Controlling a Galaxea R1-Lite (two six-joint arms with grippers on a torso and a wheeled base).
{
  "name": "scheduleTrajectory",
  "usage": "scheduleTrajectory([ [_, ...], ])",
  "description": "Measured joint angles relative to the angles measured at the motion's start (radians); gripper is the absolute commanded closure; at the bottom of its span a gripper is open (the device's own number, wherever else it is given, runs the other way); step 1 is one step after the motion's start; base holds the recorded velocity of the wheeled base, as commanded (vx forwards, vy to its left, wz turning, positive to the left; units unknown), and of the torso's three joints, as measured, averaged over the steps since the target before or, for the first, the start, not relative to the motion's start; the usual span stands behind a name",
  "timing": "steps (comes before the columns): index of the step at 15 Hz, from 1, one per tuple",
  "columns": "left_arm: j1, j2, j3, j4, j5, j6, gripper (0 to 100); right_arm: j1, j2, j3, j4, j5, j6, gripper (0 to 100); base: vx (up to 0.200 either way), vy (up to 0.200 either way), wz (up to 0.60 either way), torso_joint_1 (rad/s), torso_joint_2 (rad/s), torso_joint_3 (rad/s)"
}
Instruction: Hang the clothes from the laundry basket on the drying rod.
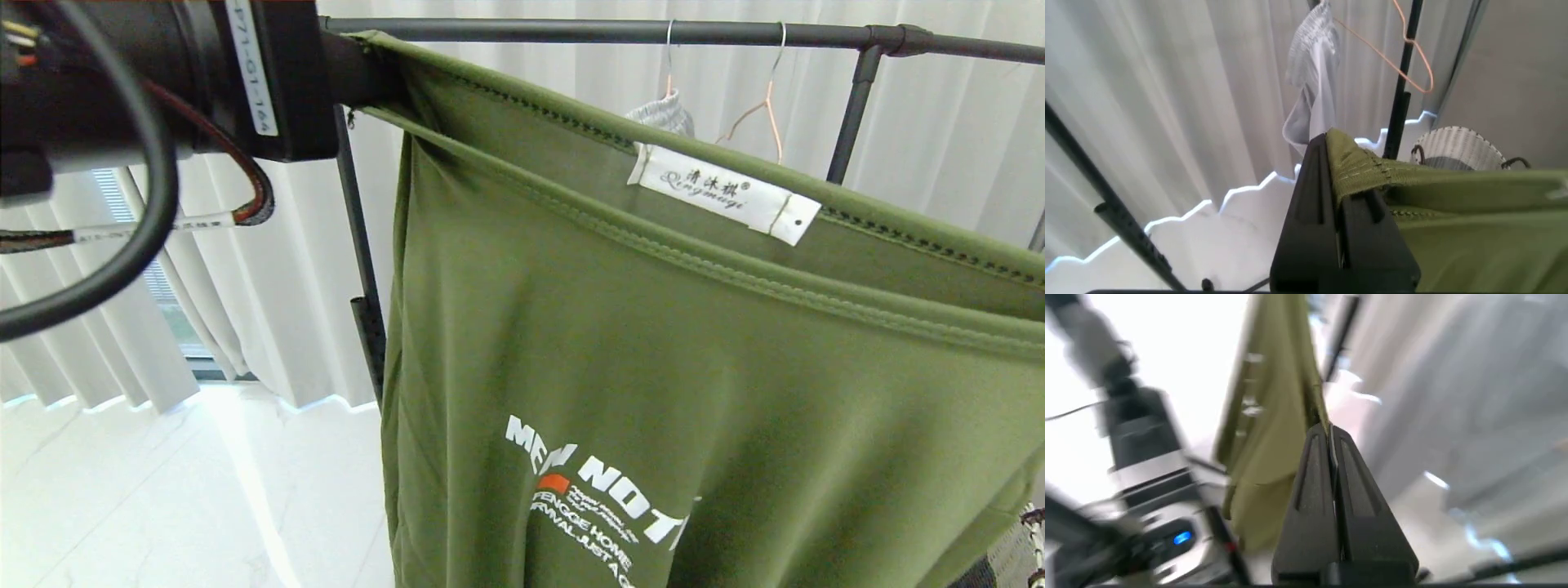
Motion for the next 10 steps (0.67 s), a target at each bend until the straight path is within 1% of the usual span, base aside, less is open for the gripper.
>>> scheduleTrajectory([
  [2, -0.001, 0.022, 0.002, -0.016, 0.002, 0.000, 100, 0.100, -0.007, 0.003, 0.009, 0.005, 0.013, 100, 0.000, 0.000, 0.00, 0.000, 0.00, 0.000],
  [4, -0.003, 0.031, 0.003, -0.016, 0.003, 0.000, 100, 0.145, -0.006, 0.006, 0.010, 0.004, 0.019, 100, 0.000, 0.000, 0.00, 0.000, 0.00, 0.000],
  [7, -0.002, 0.027, 0.010, -0.015, 0.004, 0.003, 100, 0.156, -0.010, 0.010, 0.011, -0.013, 0.021, 100, 0.000, 0.000, 0.00, 0.000, 0.00, 0.000],
  [9, -0.002, 0.017, 0.015, 0.002, 0.006, 0.002, 100, 0.153, -0.014, 0.011, 0.011, -0.064, 0.023, 100, 0.000, 0.000, 0.00, 0.000, 0.00, 0.000],
  [10, -0.003, 0.006, 0.015, 0.050, 0.007, 0.000, 100, 0.148, -0.015, 0.011, 0.011, -0.112, 0.023, 100, 0.000, 0.000, 0.00, 0.000, 0.00, 0.000],
])
